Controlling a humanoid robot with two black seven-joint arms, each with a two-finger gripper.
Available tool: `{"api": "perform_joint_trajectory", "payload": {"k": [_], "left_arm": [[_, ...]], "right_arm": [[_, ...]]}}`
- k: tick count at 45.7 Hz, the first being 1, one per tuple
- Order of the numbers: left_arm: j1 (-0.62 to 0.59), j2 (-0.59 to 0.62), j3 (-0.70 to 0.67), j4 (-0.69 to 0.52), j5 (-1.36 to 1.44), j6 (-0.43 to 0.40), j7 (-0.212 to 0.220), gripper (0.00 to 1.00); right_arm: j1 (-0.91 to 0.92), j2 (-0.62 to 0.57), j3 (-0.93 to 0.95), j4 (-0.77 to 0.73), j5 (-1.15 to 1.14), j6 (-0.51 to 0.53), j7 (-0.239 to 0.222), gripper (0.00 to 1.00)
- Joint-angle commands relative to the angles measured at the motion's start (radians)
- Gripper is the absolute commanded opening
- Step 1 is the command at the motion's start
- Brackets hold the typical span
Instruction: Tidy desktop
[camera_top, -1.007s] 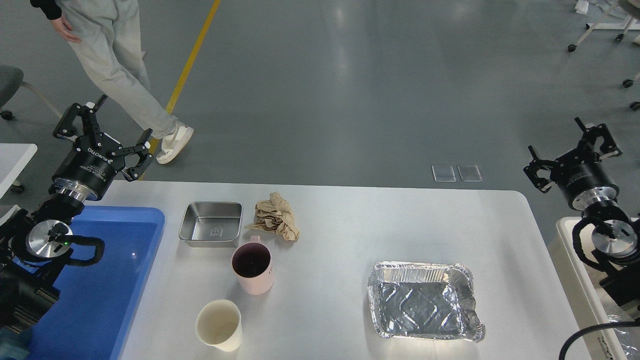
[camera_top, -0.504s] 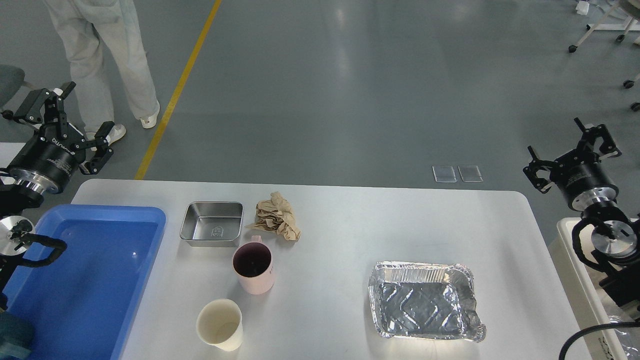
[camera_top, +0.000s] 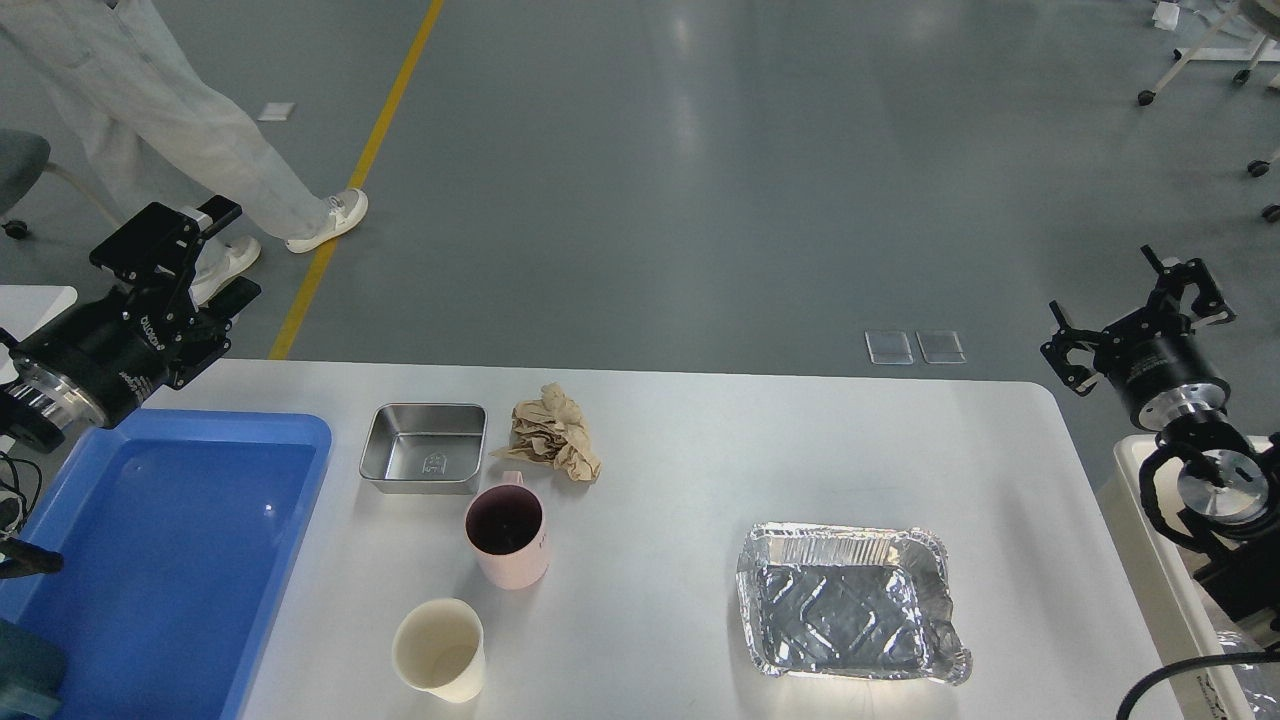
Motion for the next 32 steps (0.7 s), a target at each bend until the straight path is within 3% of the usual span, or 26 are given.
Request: {"api": "perform_joint_trajectory", "payload": {"k": [1, 6, 16, 22, 32], "left_arm": [[-0.003, 0.108, 0.044, -0.082, 0.005, -0.002, 0.004, 0.98], [-0.003, 0.204, 0.072, -0.127, 0.006, -0.023, 0.021, 0.98], [-0.001, 0.362, 0.098, -0.176, 0.054, -0.12, 0.096, 0.98], [0.0, 0.451, 0.114, -0.181, 0.084, -0.209, 0.194, 0.98], [0.0, 0.577, 0.115, -0.185, 0.172, -0.359, 0.203, 0.98]], "right_arm": [[-0.01, 0.0, 0.0, 0.004, 0.0, 0.001, 0.0, 1.0], [-0.01, 0.003, 0.0, 0.005, 0.0, 0.001, 0.0, 1.0], [-0.013, 0.02, -0.001, 0.007, -0.002, 0.001, 0.0, 1.0], [-0.014, 0.029, -0.001, 0.005, -0.002, 0.001, 0.002, 1.0], [-0.014, 0.054, 0.0, 0.005, -0.002, 0.001, 0.002, 1.0]]}}
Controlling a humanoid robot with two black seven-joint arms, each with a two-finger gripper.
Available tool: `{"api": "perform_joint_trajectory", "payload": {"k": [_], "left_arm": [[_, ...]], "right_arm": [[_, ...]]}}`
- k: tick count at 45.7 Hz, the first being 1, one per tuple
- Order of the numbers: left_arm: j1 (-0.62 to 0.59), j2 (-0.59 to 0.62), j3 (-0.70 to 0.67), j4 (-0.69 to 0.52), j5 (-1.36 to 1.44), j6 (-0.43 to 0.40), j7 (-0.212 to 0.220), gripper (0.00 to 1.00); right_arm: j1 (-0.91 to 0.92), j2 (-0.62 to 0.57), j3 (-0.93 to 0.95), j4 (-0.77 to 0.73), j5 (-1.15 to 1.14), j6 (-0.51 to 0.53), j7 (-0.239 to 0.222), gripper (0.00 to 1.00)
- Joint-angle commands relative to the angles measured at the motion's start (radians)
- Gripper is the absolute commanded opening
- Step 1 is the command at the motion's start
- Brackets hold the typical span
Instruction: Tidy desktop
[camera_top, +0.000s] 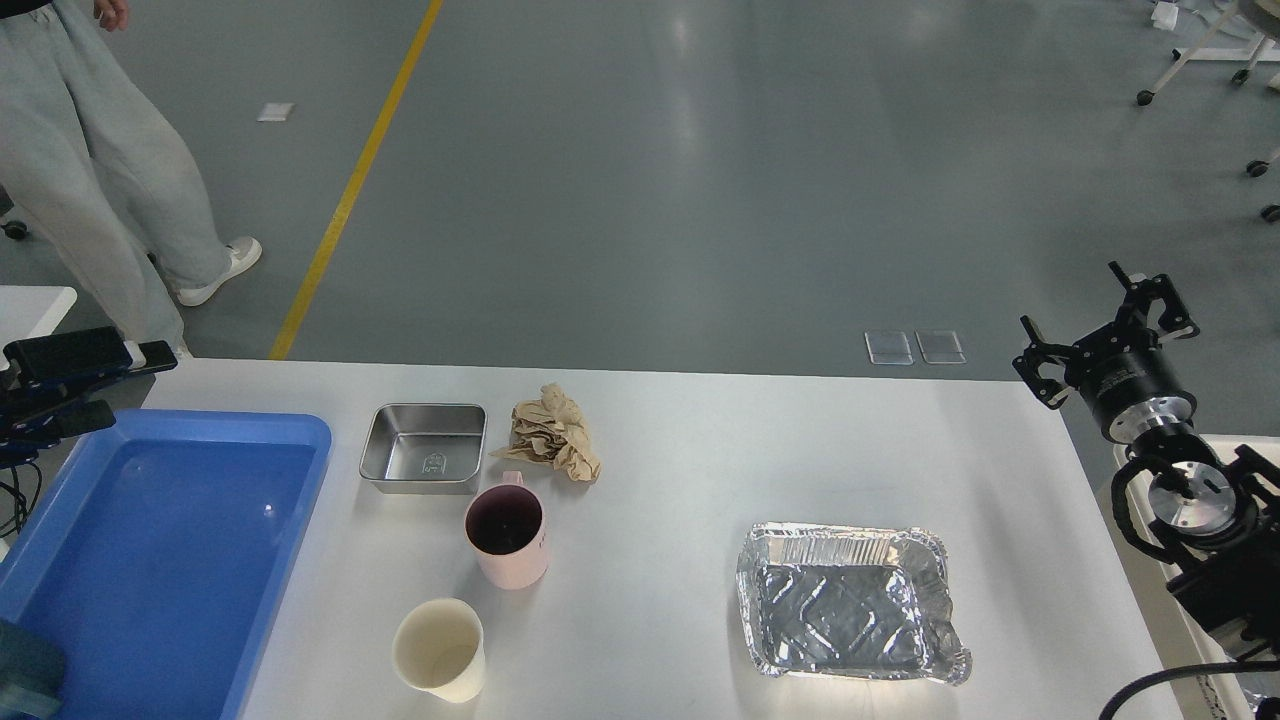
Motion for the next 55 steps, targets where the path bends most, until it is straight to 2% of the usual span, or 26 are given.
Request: {"api": "perform_joint_trajectory", "payload": {"k": [1, 8, 22, 31, 36, 42, 51, 55], "left_arm": [[0.002, 0.059, 0.002, -0.002, 0.058, -0.083, 0.003, 0.98], [-0.015, 0.099, -0.007, -0.002, 0.121, -0.193, 0.002, 0.98], [-0.061, 0.128, -0.01, -0.028, 0.127, -0.206, 0.003, 0.98], [-0.064, 0.096, -0.01, -0.029, 0.127, -0.19, 0.006, 0.98], [-0.059, 0.034, -0.003, -0.026, 0.141, -0.169, 0.014, 0.98], [-0.042, -0.062, 0.01, -0.012, 0.21, -0.091, 0.034, 0.98], [-0.041, -0.286, 0.091, 0.046, 0.291, -0.006, 0.091, 0.98], [-0.044, -0.384, 0.132, 0.089, 0.349, 0.041, 0.103, 0.98]], "right_arm": [[0.0, 0.013, 0.0, 0.0, 0.0, 0.0, 0.0, 1.0], [0.002, 0.019, 0.002, 0.0, 0.0, 0.0, 0.0, 1.0], [0.005, 0.021, 0.002, 0.0, 0.0, 0.0, 0.0, 1.0], [0.006, 0.021, 0.0, 0.0, 0.0, 0.0, 0.0, 1.0], [0.008, 0.03, 0.0, 0.0, 0.0, -0.002, 0.0, 1.0], [0.006, 0.031, 0.0, -0.002, 0.0, -0.003, 0.0, 1.0], [0.003, 0.033, 0.0, -0.003, 0.0, -0.006, 0.0, 1.0], [0.002, 0.033, -0.001, -0.003, 0.0, -0.008, 0.0, 1.0]]}}
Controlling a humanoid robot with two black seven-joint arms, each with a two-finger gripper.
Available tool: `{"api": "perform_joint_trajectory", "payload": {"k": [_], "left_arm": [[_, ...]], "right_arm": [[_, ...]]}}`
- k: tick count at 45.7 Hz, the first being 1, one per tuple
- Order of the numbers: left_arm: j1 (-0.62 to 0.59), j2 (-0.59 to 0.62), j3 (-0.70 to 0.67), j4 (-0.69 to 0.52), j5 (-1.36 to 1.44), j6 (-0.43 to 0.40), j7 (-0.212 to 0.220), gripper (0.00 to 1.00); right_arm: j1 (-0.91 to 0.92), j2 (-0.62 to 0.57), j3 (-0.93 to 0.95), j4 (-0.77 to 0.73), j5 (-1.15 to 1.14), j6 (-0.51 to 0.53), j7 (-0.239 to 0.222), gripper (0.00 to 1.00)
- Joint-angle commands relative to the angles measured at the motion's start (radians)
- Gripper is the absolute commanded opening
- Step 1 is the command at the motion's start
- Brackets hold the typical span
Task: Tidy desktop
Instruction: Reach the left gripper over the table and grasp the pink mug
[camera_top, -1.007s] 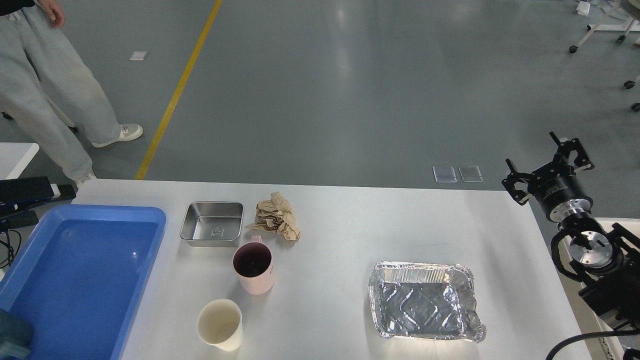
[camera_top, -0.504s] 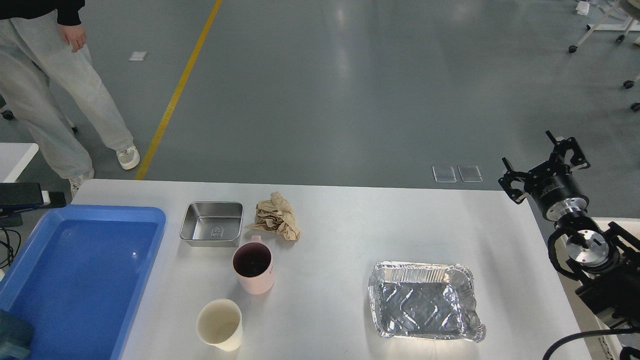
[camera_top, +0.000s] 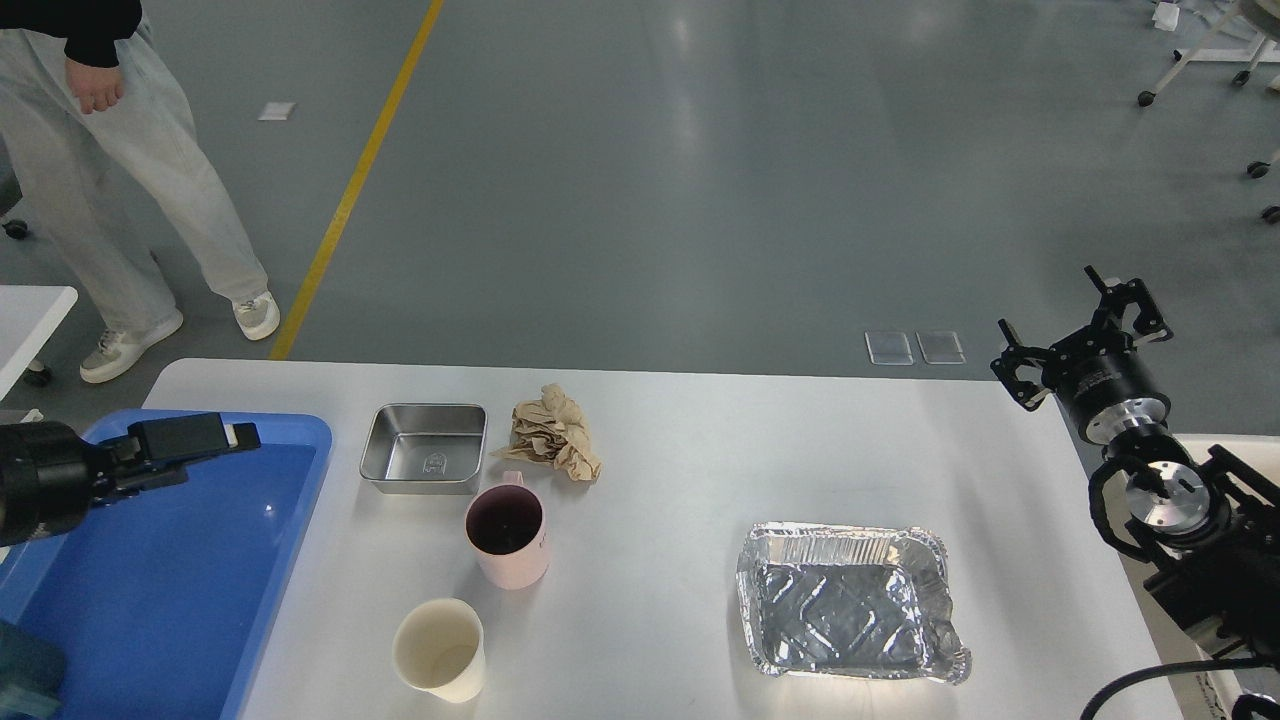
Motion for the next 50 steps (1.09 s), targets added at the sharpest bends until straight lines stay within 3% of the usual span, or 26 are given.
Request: {"api": "perform_joint_trajectory", "payload": {"k": [1, 13, 21, 30, 39, 45, 50], "left_arm": [[-0.002, -0.142, 0.059, 0.06, 0.081, 0.066, 0.019, 0.98], [-0.016, -0.36, 0.124, 0.155, 0.128, 0.153, 0.019, 0.98], [-0.022, -0.406, 0.154, 0.169, 0.13, 0.231, 0.016, 0.95], [-0.088, -0.484, 0.239, 0.223, 0.132, 0.25, 0.033, 0.93], [-0.192, -0.563, 0.372, 0.282, 0.13, 0.319, 0.111, 0.88], [-0.283, -0.592, 0.469, 0.298, 0.127, 0.316, 0.186, 0.88], [-0.324, -0.593, 0.515, 0.299, 0.125, 0.308, 0.208, 0.88]], "right_arm": [[-0.002, 0.0, -0.001, 0.0, 0.0, -0.001, 0.0, 1.0], [-0.002, 0.016, -0.001, -0.003, -0.001, -0.005, 0.0, 1.0], [-0.003, 0.031, -0.001, 0.0, -0.018, -0.017, 0.0, 1.0], [-0.003, 0.034, -0.001, 0.0, -0.026, -0.018, 0.0, 1.0], [-0.008, 0.039, -0.001, 0.0, -0.026, -0.018, 0.0, 1.0], [-0.012, 0.043, -0.001, 0.0, -0.026, -0.018, 0.0, 1.0], [-0.019, 0.043, -0.001, 0.0, -0.026, -0.018, 0.0, 1.0]]}}
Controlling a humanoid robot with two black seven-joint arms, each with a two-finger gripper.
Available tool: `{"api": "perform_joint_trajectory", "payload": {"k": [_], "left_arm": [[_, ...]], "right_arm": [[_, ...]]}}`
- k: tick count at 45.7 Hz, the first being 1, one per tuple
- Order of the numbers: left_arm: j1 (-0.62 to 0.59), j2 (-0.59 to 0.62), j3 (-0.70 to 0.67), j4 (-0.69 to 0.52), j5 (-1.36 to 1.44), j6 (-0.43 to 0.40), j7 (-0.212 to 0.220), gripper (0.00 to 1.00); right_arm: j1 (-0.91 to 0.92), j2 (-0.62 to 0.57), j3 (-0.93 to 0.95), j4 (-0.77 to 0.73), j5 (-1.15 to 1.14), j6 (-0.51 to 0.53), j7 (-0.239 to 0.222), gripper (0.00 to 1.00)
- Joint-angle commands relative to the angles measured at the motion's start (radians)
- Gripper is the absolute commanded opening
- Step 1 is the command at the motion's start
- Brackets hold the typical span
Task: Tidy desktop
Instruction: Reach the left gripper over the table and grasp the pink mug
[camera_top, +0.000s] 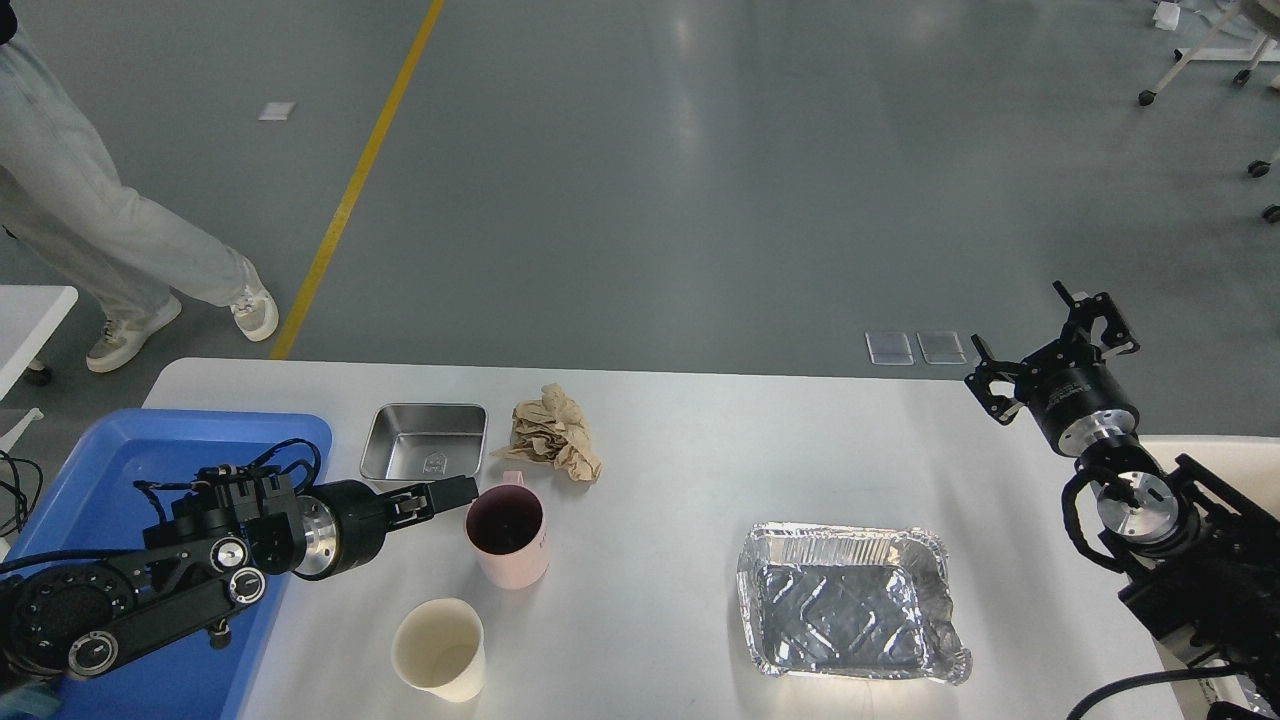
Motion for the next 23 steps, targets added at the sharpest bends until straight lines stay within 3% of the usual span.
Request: {"api": "perform_joint_trajectory", "payload": {"k": [1, 11, 23], "left_arm": [[-0.05, -0.006, 0.055, 0.003, -0.001, -0.013, 0.025, 0.88], [-0.122, -0.025, 0.133, 0.012, -0.001, -0.113, 0.073, 0.88], [-0.182, -0.077, 0.187, 0.064, -0.01, -0.121, 0.088, 0.88]], "right_arm": [[-0.006, 0.001, 0.0, 0.0, 0.0, 0.0, 0.0, 1.0], [-0.01, 0.013, 0.0, 0.0, 0.0, 0.0, 0.0, 1.0], [-0.016, 0.019, 0.0, 0.0, 0.0, 0.0, 0.002, 1.0]]}}
